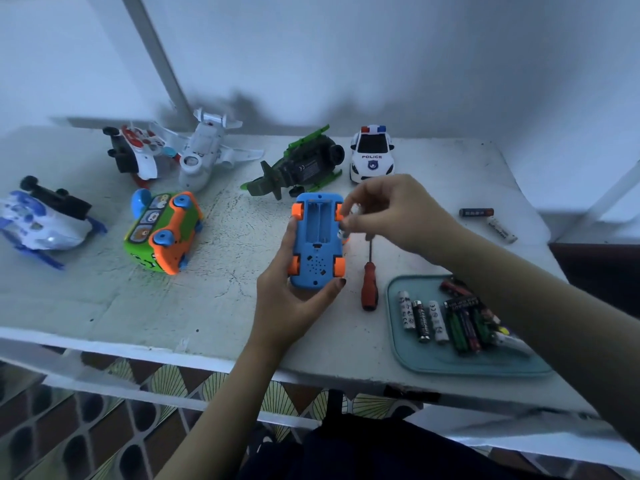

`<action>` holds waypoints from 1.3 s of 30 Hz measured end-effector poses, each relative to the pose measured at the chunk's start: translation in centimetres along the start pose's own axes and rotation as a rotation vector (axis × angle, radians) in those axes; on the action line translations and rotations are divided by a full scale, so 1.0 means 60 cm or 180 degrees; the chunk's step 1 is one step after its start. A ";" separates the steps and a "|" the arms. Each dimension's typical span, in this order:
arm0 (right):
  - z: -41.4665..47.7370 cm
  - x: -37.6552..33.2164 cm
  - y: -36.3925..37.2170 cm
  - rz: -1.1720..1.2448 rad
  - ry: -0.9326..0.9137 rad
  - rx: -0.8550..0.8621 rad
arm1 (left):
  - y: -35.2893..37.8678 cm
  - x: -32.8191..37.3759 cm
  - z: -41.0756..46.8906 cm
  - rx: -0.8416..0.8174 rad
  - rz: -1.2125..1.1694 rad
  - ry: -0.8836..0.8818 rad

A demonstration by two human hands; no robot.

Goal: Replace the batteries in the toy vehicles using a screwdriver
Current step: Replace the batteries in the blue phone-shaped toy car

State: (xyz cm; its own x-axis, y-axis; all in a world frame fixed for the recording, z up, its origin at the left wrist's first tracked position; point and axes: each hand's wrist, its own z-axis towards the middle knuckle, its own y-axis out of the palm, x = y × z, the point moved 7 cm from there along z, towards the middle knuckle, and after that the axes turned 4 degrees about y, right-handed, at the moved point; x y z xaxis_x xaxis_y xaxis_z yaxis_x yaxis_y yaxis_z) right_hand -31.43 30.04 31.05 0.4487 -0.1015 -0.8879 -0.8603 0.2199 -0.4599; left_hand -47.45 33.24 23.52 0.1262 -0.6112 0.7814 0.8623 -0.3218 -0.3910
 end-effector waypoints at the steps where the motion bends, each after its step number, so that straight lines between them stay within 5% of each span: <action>1: 0.008 -0.007 0.001 0.0077 -0.0069 0.0047 | 0.000 0.000 0.000 -0.0008 -0.0015 -0.0003; 16: 0.022 -0.029 0.042 -0.1770 -0.1421 0.1039 | 0.003 -0.008 0.000 -0.0040 -0.0078 -0.0067; 39: 0.005 0.011 0.039 -0.2022 -0.1244 0.0670 | 0.007 -0.006 -0.002 -0.0098 -0.0024 -0.0011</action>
State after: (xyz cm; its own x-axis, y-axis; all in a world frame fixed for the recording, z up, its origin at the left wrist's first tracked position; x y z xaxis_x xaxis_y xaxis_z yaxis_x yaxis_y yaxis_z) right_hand -33.06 30.77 29.40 0.9271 0.0712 -0.3680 -0.3627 0.4178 -0.8330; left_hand -47.19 33.22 23.01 0.1216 -0.6061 0.7860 0.8477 -0.3485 -0.3998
